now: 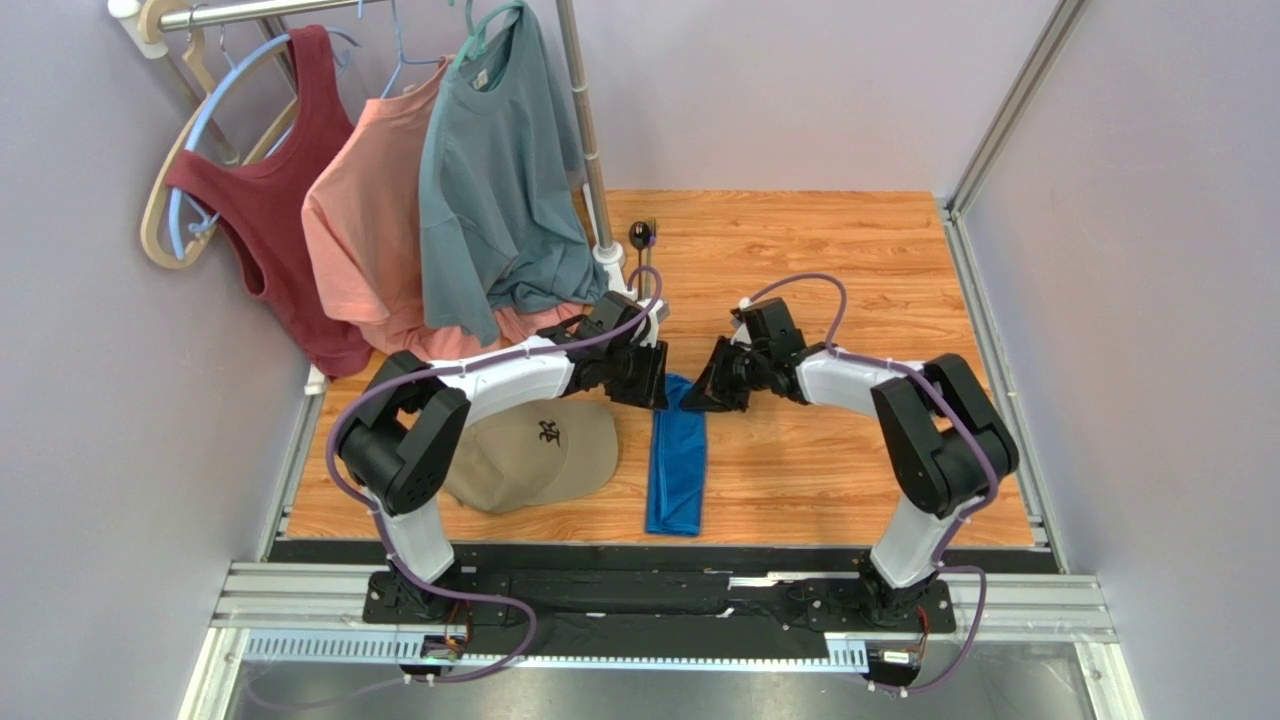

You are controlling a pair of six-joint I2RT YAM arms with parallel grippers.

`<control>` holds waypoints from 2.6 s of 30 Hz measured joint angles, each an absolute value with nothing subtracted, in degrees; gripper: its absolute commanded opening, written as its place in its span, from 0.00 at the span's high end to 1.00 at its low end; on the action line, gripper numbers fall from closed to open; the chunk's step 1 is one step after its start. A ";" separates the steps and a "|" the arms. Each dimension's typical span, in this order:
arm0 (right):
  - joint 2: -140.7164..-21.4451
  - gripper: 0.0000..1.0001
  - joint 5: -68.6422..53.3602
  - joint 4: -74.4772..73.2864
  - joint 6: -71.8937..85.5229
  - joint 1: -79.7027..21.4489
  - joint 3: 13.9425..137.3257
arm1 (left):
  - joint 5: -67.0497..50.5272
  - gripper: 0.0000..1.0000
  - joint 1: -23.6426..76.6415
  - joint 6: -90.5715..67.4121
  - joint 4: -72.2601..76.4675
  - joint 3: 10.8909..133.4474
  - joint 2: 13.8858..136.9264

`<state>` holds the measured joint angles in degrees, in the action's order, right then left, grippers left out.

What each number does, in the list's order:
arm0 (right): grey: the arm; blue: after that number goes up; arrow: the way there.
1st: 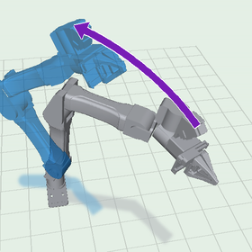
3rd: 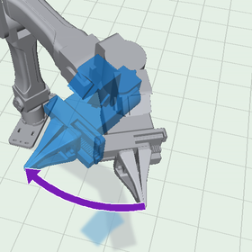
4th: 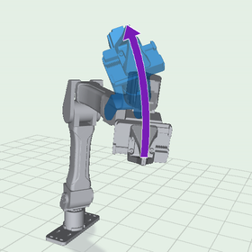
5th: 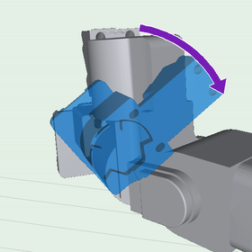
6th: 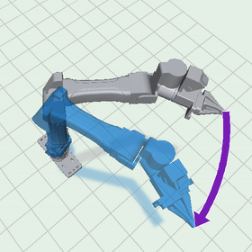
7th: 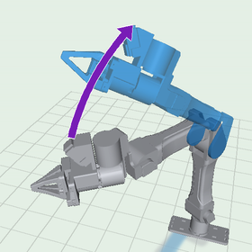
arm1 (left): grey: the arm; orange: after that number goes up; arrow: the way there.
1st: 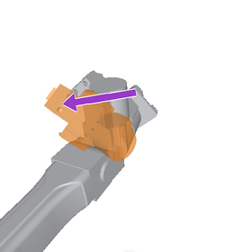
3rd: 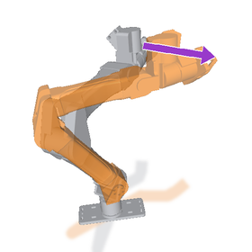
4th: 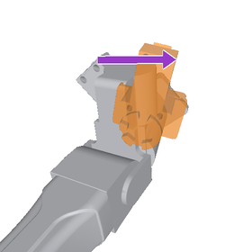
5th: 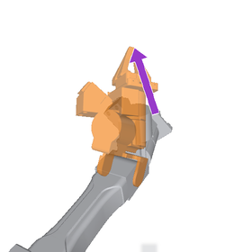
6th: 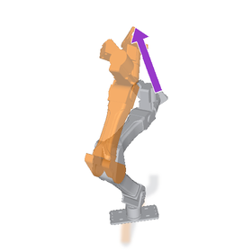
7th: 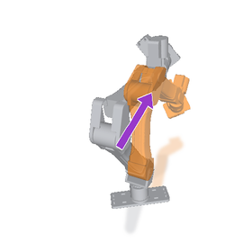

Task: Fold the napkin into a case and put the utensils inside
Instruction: Stuff the top corner of the smaller-rectangle-folded napkin into the folded napkin, then smooth out the smaller rectangle-folded napkin at the center of the board.

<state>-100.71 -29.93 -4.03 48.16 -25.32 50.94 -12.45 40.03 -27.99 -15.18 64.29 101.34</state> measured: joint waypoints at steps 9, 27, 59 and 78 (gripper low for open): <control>-91.92 1.00 -27.94 -9.61 43.57 -23.86 48.64 | -13.21 0.52 40.05 -27.46 -15.35 66.02 104.07; -91.83 1.00 -29.52 -5.80 47.33 -33.56 42.09 | -10.55 0.89 39.72 -27.18 -17.80 69.14 109.43; -93.06 1.00 -26.44 2.24 54.68 -36.14 40.27 | -5.85 0.71 39.66 -26.48 -20.32 69.01 102.37; -101.19 1.00 -23.62 4.03 54.78 -30.26 47.44 | -3.03 0.91 39.66 -24.67 -18.98 74.83 107.50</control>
<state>-101.19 -23.62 4.03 54.78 -30.26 47.44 -3.03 39.66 -24.67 -18.98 74.83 107.50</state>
